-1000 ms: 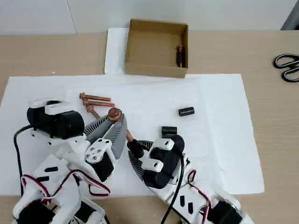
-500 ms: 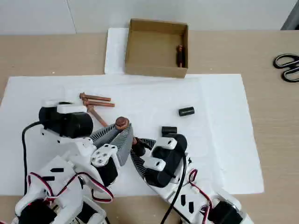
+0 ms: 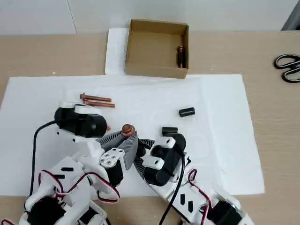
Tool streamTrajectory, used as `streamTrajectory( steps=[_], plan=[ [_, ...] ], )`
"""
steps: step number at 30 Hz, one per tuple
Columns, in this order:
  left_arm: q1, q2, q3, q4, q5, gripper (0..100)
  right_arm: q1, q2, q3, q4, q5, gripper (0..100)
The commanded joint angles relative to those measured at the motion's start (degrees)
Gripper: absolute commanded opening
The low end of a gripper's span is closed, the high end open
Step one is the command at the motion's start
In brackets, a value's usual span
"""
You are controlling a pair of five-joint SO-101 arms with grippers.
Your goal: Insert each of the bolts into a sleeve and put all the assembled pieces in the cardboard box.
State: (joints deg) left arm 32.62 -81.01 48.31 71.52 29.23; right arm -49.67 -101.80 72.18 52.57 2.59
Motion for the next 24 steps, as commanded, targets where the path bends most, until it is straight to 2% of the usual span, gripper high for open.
streamTrajectory(
  steps=[1, 6, 16, 22, 24],
  plan=[
    [2.02, 0.0, 1.89, 0.35, 0.09, 0, 0.84, -0.57, -2.11, -1.71, 0.7, 0.2],
    [5.8, 0.0, 5.05, 0.26, 0.09, 0, 0.84, -0.57, -2.11, -1.71, 0.7, 0.2],
    [5.8, 0.0, 5.85, 0.0, -1.41, 1, 0.92, -0.57, -2.9, -1.71, 0.7, 0.2],
    [5.71, 0.35, 5.93, 0.44, -1.58, 15, 0.92, -0.57, -2.9, -1.71, 0.7, 0.2],
    [5.71, 0.35, 6.46, 0.26, -1.58, 17, 0.92, -0.57, -2.9, -1.71, 0.7, 0.2]
  ],
)
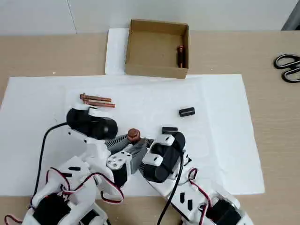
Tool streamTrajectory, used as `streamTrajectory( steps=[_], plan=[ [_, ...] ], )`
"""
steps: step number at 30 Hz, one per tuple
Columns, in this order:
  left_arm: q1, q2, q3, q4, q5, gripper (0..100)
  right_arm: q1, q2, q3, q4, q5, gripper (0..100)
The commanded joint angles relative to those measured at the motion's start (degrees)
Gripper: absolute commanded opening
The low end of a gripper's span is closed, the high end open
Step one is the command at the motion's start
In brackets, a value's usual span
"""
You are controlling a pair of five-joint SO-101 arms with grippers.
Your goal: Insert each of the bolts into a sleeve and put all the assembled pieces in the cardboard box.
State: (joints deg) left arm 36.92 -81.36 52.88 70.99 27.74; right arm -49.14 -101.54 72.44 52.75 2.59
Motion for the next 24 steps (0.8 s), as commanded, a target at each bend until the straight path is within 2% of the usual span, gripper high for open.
streamTrajectory(
  steps=[1, 5, 14, 24],
  plan=[
    [1.41, 0.7, 2.42, 0.7, -0.26, 17, 0.4, -0.84, -3.16, -1.89, 0.7, 0.2],
    [0.44, 0.62, 4.09, 0.53, -2.55, 17, 0.4, -0.84, -3.16, -1.8, 0.7, 0.2],
    [-10.11, 0.7, 4.26, -3.96, -13.63, 17, 0.4, -0.84, -3.16, -1.54, 0.7, 0.2],
    [-10.2, 0.79, -3.56, -4.66, -11.08, 17, 0.4, -0.84, -2.9, -1.45, 0.62, 0.2]
  ],
)
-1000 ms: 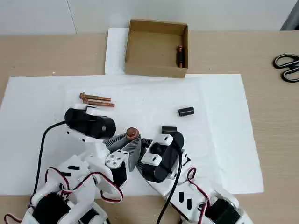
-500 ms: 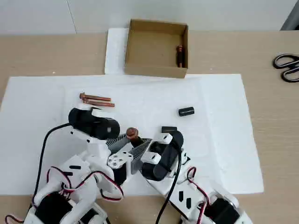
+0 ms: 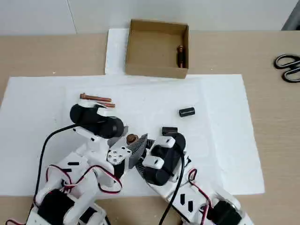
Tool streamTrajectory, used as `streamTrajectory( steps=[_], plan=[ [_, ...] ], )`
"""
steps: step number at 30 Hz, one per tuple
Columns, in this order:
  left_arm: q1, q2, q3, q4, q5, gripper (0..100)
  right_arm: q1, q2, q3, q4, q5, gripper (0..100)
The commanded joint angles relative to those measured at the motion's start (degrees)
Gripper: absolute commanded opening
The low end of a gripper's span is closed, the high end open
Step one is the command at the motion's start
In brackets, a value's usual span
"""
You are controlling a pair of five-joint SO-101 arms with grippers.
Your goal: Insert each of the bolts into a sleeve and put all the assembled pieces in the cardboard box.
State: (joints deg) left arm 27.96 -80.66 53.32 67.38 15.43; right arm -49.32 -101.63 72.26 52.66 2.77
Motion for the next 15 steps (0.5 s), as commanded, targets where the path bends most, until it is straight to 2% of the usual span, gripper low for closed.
streamTrajectory(
  steps=[1, 7, 12, 15],
  plan=[
    [-1.23, 0.09, -4.97, -1.05, 1.67, 17, 0.57, -0.75, -2.64, -1.36, 0.35, 0.2],
    [-1.32, 0.97, -10.24, -1.05, 5.54, 17, 0.57, -0.66, -1.41, -1.45, 0.26, 0.2],
    [-1.67, 8.26, -18.51, -1.32, 10.64, 17, 0.66, -0.31, -1.32, -1.36, 0.26, 0.2],
    [-5.45, 13.8, -22.11, -3.34, 12.57, 17, 3.38, -0.13, -0.7, -1.45, 0.35, 0.2]
  ],
)
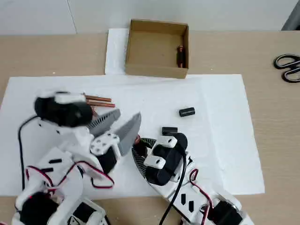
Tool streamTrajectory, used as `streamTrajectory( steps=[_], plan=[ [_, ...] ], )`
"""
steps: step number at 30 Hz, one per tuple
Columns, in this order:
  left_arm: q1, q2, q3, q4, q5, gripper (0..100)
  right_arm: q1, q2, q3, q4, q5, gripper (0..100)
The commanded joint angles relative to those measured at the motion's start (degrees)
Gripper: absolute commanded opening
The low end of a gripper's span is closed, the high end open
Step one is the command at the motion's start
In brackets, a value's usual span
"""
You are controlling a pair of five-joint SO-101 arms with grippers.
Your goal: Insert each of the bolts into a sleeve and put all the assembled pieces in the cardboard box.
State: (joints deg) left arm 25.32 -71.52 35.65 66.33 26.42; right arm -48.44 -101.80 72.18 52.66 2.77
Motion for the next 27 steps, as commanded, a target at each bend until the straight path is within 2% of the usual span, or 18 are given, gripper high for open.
streamTrajectory(
  steps=[1, 5, 13, 20, 27],
  plan=[
    [-4.57, 6.51, -5.14, -3.16, 1.58, 17, 4.35, 0.04, -0.09, -1.63, 0.44, 0.2],
    [-10.9, 13.19, -5.85, -8.44, 1.58, 17, 11.91, 0.04, 1.14, -2.59, 0.35, 0.2],
    [-19.6, 27.34, -6.02, -20.31, 3.69, 17, 20.88, 6.11, 4.75, -11.74, -1.41, 0.2],
    [-20.75, 37.98, -6.02, -24.09, 2.11, 15, 29.05, 26.42, -1.85, -16.92, -7.38, 0.3],
    [-20.22, 43.25, -6.02, -26.37, 2.11, 9, 30.55, 50.77, -14.95, -17.1, -7.65, 0.3]
  ],
)
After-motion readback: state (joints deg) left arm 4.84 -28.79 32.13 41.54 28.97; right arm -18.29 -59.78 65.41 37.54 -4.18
